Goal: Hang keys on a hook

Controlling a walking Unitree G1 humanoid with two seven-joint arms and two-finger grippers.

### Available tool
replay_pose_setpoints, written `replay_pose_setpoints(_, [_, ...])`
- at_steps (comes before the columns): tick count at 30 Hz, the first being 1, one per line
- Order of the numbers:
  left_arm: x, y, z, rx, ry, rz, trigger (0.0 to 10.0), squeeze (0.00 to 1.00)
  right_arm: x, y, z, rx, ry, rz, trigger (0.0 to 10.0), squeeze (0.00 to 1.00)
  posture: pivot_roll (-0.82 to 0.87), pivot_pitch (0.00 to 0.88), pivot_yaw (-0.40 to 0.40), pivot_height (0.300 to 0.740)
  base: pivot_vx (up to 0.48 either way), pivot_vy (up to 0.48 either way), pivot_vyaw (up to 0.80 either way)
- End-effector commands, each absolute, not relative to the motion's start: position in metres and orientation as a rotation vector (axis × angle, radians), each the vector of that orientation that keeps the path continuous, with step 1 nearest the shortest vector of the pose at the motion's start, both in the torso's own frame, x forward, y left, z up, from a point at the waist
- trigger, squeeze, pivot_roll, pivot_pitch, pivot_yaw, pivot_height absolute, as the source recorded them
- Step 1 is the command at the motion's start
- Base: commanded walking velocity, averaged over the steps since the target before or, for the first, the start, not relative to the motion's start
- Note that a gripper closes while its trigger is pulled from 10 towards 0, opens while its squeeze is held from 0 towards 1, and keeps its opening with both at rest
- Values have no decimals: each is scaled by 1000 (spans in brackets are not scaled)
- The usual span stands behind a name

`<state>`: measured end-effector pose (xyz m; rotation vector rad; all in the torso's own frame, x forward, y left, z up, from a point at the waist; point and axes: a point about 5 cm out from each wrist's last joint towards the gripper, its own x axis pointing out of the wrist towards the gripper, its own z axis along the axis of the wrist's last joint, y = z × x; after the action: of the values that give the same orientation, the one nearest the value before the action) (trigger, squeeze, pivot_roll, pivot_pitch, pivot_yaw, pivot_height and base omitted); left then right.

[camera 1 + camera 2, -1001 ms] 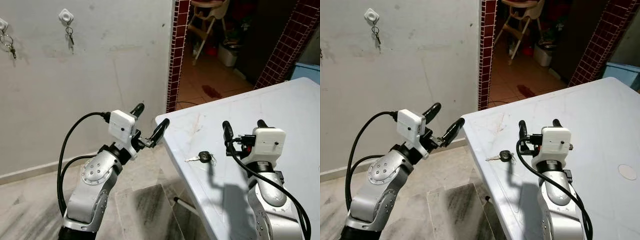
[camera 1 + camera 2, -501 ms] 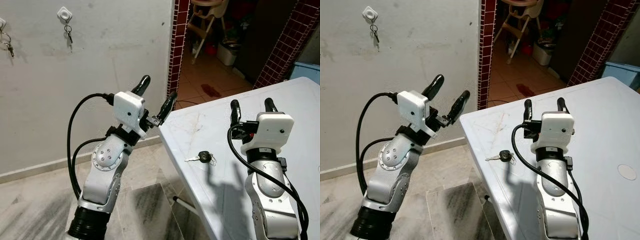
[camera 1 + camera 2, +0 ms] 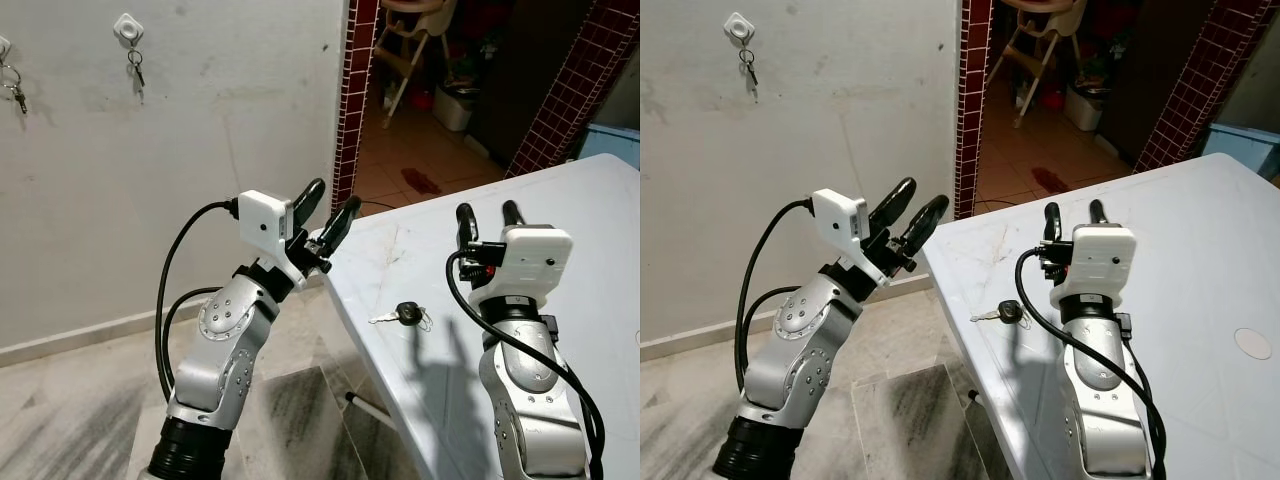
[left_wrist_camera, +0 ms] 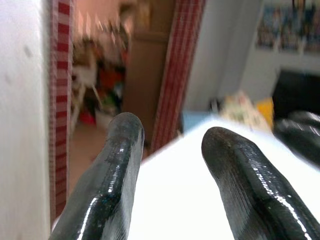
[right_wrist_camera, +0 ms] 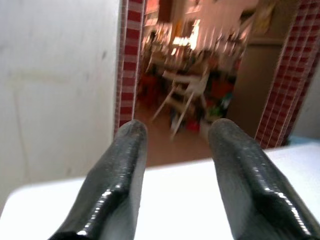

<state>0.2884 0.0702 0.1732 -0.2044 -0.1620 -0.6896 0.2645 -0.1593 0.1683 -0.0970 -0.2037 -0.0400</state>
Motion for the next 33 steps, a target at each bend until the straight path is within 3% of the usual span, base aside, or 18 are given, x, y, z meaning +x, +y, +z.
replay_pose_setpoints(1, [281,73,165,-203,-107,-727,10000,1000,264,-159,154,-111,-114,2,10000,0,55,0,-29,740,0,0,0])
replay_pose_setpoints(3, [276,78,160,-199,-78,-734,10000,1000,263,-160,148,-118,-83,16,10000,0,55,0,-29,740,0,0,0])
replay_pose_setpoints(4, [271,82,154,-191,-48,-745,10000,1000,262,-160,142,-119,-48,32,10000,1000,55,0,-29,740,0,0,0])
replay_pose_setpoints(9, [249,99,138,-159,48,-764,10000,1000,256,-163,125,-138,33,59,10000,1000,79,0,-36,740,0,0,0])
replay_pose_setpoints(22, [238,95,131,-82,140,-881,10000,1000,247,-165,104,-136,167,130,10000,1000,73,0,-30,740,0,0,0])
replay_pose_setpoints(23, [238,94,131,-68,145,-887,10000,141,246,-168,102,-152,186,124,10000,1000,68,0,-28,740,0,0,0])
replay_pose_setpoints(24, [238,93,130,-66,151,-896,10000,0,243,-171,97,-156,226,134,10000,1000,68,0,-28,740,0,0,0])
replay_pose_setpoints(32, [238,92,130,-63,161,-912,10000,0,240,-172,95,-139,264,178,10000,976,63,0,-27,740,0,0,0])
replay_pose_setpoints(33, [238,91,130,-62,161,-914,10000,0,240,-172,94,-142,270,185,10000,824,65,0,-28,740,0,0,0])
